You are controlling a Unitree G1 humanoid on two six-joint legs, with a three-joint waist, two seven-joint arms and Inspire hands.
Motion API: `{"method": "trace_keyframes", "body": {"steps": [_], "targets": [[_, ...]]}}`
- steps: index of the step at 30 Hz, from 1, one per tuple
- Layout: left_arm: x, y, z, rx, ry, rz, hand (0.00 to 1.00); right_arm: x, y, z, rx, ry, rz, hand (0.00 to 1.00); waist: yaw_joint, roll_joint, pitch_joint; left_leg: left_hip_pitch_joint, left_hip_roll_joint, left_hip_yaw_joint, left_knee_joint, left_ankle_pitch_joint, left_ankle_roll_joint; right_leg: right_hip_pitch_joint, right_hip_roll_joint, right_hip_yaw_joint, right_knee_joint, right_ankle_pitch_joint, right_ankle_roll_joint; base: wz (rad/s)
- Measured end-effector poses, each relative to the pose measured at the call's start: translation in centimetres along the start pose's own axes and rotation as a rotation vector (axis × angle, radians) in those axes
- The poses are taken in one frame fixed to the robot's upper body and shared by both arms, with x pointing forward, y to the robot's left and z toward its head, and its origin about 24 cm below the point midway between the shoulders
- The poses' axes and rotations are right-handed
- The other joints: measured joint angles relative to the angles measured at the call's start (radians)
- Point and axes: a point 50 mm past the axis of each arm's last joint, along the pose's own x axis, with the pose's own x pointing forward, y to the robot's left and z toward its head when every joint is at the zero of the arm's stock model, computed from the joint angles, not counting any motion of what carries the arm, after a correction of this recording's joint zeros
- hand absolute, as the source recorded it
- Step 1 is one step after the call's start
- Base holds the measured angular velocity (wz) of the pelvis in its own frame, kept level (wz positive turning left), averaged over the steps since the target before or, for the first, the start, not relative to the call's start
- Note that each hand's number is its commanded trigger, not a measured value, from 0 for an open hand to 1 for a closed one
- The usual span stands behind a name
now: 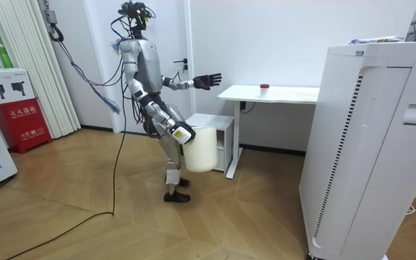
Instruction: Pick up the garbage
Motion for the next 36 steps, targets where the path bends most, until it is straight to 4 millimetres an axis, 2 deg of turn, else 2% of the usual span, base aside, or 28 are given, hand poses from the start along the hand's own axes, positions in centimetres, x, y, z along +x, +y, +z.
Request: {"method": "trace_keyframes", "body": {"steps": [1, 2, 4, 5, 6, 8, 9, 10, 11, 12, 13, 14, 15, 16, 17, 18, 19, 21, 22, 23, 24, 27, 28, 29, 30, 31, 33, 36], "targets": [[0.0, 0.2, -0.1, -0.008, 0.008, 0.010, 0.00, -0.1, 0.0, -0.3, -0.001, 0.011, -0.001, 1.00, 0.012, -0.002, -0.0011, -0.023, -0.012, 0.000, -0.141, 0.043, 0.002, 0.002, 0.001, 0.003, -0.002, -0.004, -0.003, -0.19], [-0.1, 0.4, -0.3, -0.004, 0.018, 0.017, 0.00, -0.3, 0.1, -0.9, 0.003, 0.027, -0.006, 1.00, 0.015, 0.005, -0.0098, -0.032, -0.022, -0.004, -0.288, 0.088, 0.005, 0.010, 0.010, -0.003, -0.020, -0.005, -0.005, -0.12], [-0.5, 0.5, -0.8, 0.004, 0.037, 0.014, 0.00, -0.7, 0.1, -1.8, 0.009, 0.057, -0.009, 1.00, 0.015, 0.015, -0.0254, -0.027, -0.019, -0.015, -0.430, 0.138, 0.013, 0.058, 0.024, -0.016, -0.074, -0.005, -0.005, -0.15], [-1.0, 0.7, -1.1, 0.009, 0.052, 0.016, 0.00, -0.8, 0.2, -2.1, 0.011, 0.072, -0.005, 1.00, 0.021, 0.014, -0.0372, -0.012, -0.019, -0.015, -0.474, 0.157, 0.024, 0.088, 0.022, -0.020, -0.100, -0.005, -0.005, -0.39], [-1.2, 0.8, -1.2, 0.011, 0.058, 0.018, 0.00, -0.8, 0.2, -2.2, 0.012, 0.074, 0.000, 1.00, 0.023, 0.012, -0.0410, -0.006, -0.017, -0.012, -0.480, 0.167, 0.025, 0.101, 0.019, -0.023, -0.107, -0.006, -0.004, -0.54], [-1.5, 0.9, -1.5, 0.017, 0.071, 0.004, 0.00, -0.8, 0.3, -2.2, 0.007, 0.079, 0.015, 1.00, 0.022, 0.008, -0.0423, 0.018, 0.013, -0.002, -0.468, 0.186, 0.031, 0.149, 0.003, -0.070, -0.102, -0.058, 0.014, -0.31], [-1.5, 1.0, -1.5, 0.019, 0.072, -0.002, 0.00, -0.9, 0.4, -2.3, 0.008, 0.087, 0.020, 1.00, 0.019, 0.004, -0.0443, 0.024, 0.018, -0.006, -0.462, 0.185, 0.031, 0.163, 0.001, -0.077, -0.103, -0.074, 0.020, 0.06], [-1.6, 1.0, -1.6, 0.021, 0.074, -0.017, 0.00, -1.2, 0.6, -2.9, 0.020, 0.104, 0.027, 1.00, 0.013, -0.010, -0.0518, 0.037, 0.020, 0.010, -0.442, 0.202, 0.040, 0.197, -0.012, -0.089, -0.102, -0.107, 0.034, 0.13], [-1.6, 0.9, -1.3, 0.016, 0.064, -0.024, 0.00, -1.4, 0.6, -3.1, 0.028, 0.119, 0.030, 1.00, 0.020, -0.023, -0.0582, 0.042, 0.012, 0.025, -0.401, 0.222, 0.055, 0.221, -0.034, -0.101, -0.073, -0.157, 0.062, 0.07], [-1.5, 0.9, -1.1, 0.015, 0.056, -0.025, 0.00, -1.4, 0.7, -3.1, 0.032, 0.120, 0.033, 1.00, 0.023, -0.034, -0.0545, 0.043, 0.004, 0.034, -0.370, 0.225, 0.061, 0.224, -0.050, -0.103, -0.020, -0.192, 0.088, 0.00], [-1.1, 1.1, -0.5, 0.013, 0.024, -0.030, 0.00, -1.3, 0.7, -2.5, 0.031, 0.099, 0.042, 1.00, 0.028, -0.070, -0.0316, 0.032, -0.033, 0.068, -0.267, 0.190, 0.108, 0.216, -0.121, -0.125, 0.160, -0.268, 0.141, 0.08], [-0.9, 0.8, -0.3, 0.009, 0.014, -0.041, 0.00, -1.3, 0.5, -2.2, 0.023, 0.087, 0.040, 1.00, 0.028, -0.094, -0.0303, 0.011, -0.075, 0.073, -0.162, 0.105, 0.125, 0.186, -0.187, -0.127, 0.356, -0.298, 0.168, 0.17], [-1.0, 0.6, -0.2, 0.007, 0.012, -0.048, 0.00, -1.3, 0.3, -1.9, 0.018, 0.078, 0.037, 1.00, 0.029, -0.094, -0.0316, 0.003, -0.086, 0.082, -0.117, 0.068, 0.134, 0.162, -0.209, -0.123, 0.435, -0.285, 0.184, 0.23], [-1.0, 0.2, 0.0, 0.006, 0.002, -0.067, 0.00, -1.3, -0.1, -1.3, 0.007, 0.057, 0.032, 1.00, 0.038, -0.082, -0.0271, 0.000, -0.101, 0.091, -0.054, 0.013, 0.148, 0.117, -0.235, -0.125, 0.560, -0.236, 0.198, 0.19], [-1.0, -0.1, 0.2, 0.004, -0.007, -0.079, 0.00, -1.2, -0.2, -0.9, 0.006, 0.038, 0.023, 1.00, 0.042, -0.061, -0.0246, 0.007, -0.105, 0.092, -0.026, -0.025, 0.161, 0.086, -0.248, -0.135, 0.637, -0.159, 0.193, 0.18], [-1.0, -0.1, 0.3, 0.003, -0.013, -0.080, 0.00, -1.1, -0.2, -0.7, 0.006, 0.029, 0.020, 1.00, 0.042, -0.049, -0.0200, 0.019, -0.106, 0.090, -0.023, -0.030, 0.163, 0.077, -0.254, -0.143, 0.663, -0.115, 0.184, 0.18], [-0.9, -0.1, 0.5, 0.002, -0.023, -0.073, 0.00, -0.9, 0.0, -0.3, 0.004, 0.017, 0.018, 1.00, 0.041, -0.037, -0.0156, 0.047, -0.112, 0.080, -0.037, -0.042, 0.173, 0.060, -0.276, -0.166, 0.702, -0.037, 0.193, 0.11], [-0.6, 0.2, 0.6, 0.007, -0.033, -0.053, 0.00, -0.5, 0.1, 0.4, -0.002, -0.008, 0.029, 1.00, 0.041, -0.012, -0.0046, 0.074, -0.116, 0.070, -0.071, -0.051, 0.182, 0.009, -0.299, -0.181, 0.720, -0.053, 0.196, 0.06], [-0.4, 0.2, 0.8, 0.007, -0.039, -0.046, 0.00, -0.5, 0.2, 0.6, 0.002, -0.017, 0.036, 1.00, 0.040, -0.003, -0.0009, 0.090, -0.116, 0.055, -0.104, -0.051, 0.182, -0.039, -0.302, -0.183, 0.703, -0.094, 0.188, 0.21], [-0.1, 0.2, 1.1, 0.004, -0.054, -0.043, 0.00, -0.6, 0.3, 0.4, 0.006, -0.012, 0.040, 1.00, 0.038, 0.002, -0.0024, 0.107, -0.114, 0.033, -0.134, -0.049, 0.180, -0.080, -0.304, -0.191, 0.651, -0.128, 0.184, 0.29], [0.0, 0.1, 1.2, 0.001, -0.062, -0.040, 0.00, -0.6, 0.5, 0.2, 0.003, -0.008, 0.045, 1.00, 0.037, -0.001, -0.0011, 0.119, -0.113, 0.023, -0.152, -0.048, 0.178, -0.095, -0.302, -0.191, 0.610, -0.140, 0.185, 0.38], [0.1, 0.0, 1.4, -0.006, -0.073, -0.025, 0.00, -0.6, 0.9, 0.1, -0.009, -0.002, 0.060, 1.00, 0.026, -0.010, 0.0005, 0.185, -0.096, -0.028, -0.224, -0.048, 0.163, -0.117, -0.261, -0.171, 0.261, -0.140, 0.181, 0.38], [0.1, 0.0, 1.4, -0.004, -0.074, -0.023, 0.00, -0.6, 0.9, 0.1, -0.023, -0.001, 0.055, 1.00, 0.020, -0.015, -0.0018, 0.205, -0.092, -0.050, -0.238, -0.054, 0.152, -0.104, -0.243, -0.167, 0.105, -0.099, 0.179, 0.58], [0.0, 0.1, 1.3, 0.002, -0.071, -0.023, 0.00, -0.6, 0.8, 0.0, -0.026, 0.001, 0.047, 1.00, 0.007, -0.018, -0.0043, 0.221, -0.088, -0.081, -0.241, -0.061, 0.141, -0.093, -0.226, -0.158, 0.027, -0.004, 0.183, 0.68], [0.0, 0.1, 1.3, 0.005, -0.070, -0.025, 0.00, -0.7, 0.7, -0.2, -0.028, 0.003, 0.043, 1.00, -0.001, -0.016, -0.0053, 0.228, -0.082, -0.096, -0.243, -0.065, 0.134, -0.080, -0.217, -0.157, 0.016, 0.026, 0.182, 0.65], [0.0, 0.1, 1.3, 0.013, -0.074, -0.029, 0.00, -0.9, 0.4, -0.4, -0.030, 0.009, 0.034, 1.00, -0.009, -0.012, -0.0115, 0.234, -0.062, -0.098, -0.249, -0.068, 0.125, -0.049, -0.201, -0.170, -0.017, 0.031, 0.174, 0.37], [0.0, 0.5, 1.2, 0.029, -0.075, -0.017, 0.00, -0.9, 0.2, -0.3, -0.031, 0.007, 0.026, 1.00, -0.005, -0.003, -0.0088, 0.253, -0.031, -0.093, -0.274, -0.071, 0.102, -0.002, -0.171, -0.182, -0.080, 0.040, 0.159, 0.16], [-0.2, 0.6, 1.1, 0.046, -0.076, -0.007, 0.00, -0.9, 0.4, -0.3, -0.044, 0.008, 0.049, 1.00, -0.012, -0.002, -0.0106, 0.269, -0.002, -0.047, -0.273, -0.065, 0.075, 0.058, -0.149, -0.162, -0.142, 0.043, 0.154, 0.14]]}}
